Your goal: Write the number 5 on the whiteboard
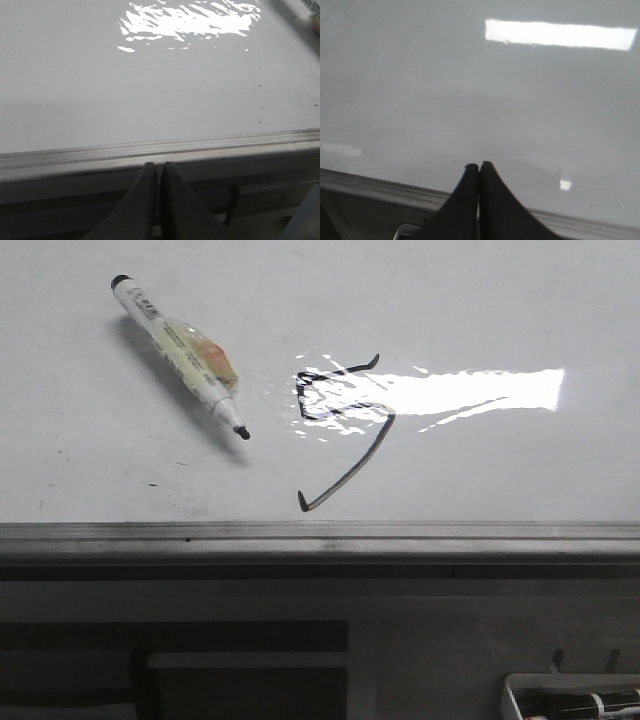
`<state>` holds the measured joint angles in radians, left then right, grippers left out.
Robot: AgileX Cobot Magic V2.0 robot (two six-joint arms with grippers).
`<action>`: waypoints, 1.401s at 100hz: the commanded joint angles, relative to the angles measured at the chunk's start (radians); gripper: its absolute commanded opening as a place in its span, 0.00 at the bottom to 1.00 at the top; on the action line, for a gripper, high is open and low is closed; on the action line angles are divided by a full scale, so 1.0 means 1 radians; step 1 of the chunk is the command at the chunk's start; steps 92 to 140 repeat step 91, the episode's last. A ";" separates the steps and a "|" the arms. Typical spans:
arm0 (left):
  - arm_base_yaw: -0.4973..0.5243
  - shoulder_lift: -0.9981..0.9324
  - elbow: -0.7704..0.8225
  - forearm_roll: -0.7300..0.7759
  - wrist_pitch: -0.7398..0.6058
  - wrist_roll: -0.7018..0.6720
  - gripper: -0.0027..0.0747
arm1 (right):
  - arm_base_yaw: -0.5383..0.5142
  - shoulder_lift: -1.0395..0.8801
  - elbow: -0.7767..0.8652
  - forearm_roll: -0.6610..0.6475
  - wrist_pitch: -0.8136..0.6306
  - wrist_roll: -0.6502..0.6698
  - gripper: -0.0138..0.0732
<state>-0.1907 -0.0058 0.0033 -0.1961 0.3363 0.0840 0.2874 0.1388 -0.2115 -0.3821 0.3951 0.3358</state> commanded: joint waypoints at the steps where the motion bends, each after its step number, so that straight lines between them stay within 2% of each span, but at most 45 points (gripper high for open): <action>1: 0.001 -0.027 0.018 -0.003 -0.053 -0.009 0.01 | -0.145 0.022 0.083 0.112 -0.250 -0.089 0.09; 8: 0.001 -0.027 0.018 -0.003 -0.053 -0.009 0.01 | -0.227 0.022 0.172 0.148 -0.329 -0.092 0.09; 15: 0.001 -0.027 0.018 -0.003 -0.053 -0.009 0.01 | -0.266 0.014 0.242 0.185 -0.349 -0.092 0.09; 18: 0.001 -0.027 0.018 -0.003 -0.053 -0.009 0.01 | -0.266 0.001 0.253 0.198 -0.326 -0.092 0.09; 22: 0.001 -0.027 0.018 -0.003 -0.053 -0.009 0.01 | -0.263 -0.013 0.245 0.198 -0.209 -0.092 0.09; 26: 0.001 -0.027 0.018 -0.003 -0.053 -0.009 0.01 | -0.257 -0.035 0.248 0.198 -0.152 -0.092 0.09; 41: 0.001 -0.027 0.018 -0.003 -0.053 -0.009 0.01 | -0.252 -0.167 0.250 0.199 -0.073 -0.093 0.09; 140: 0.001 -0.027 0.018 -0.003 -0.053 -0.009 0.01 | -0.252 -0.167 0.250 0.188 -0.075 -0.093 0.09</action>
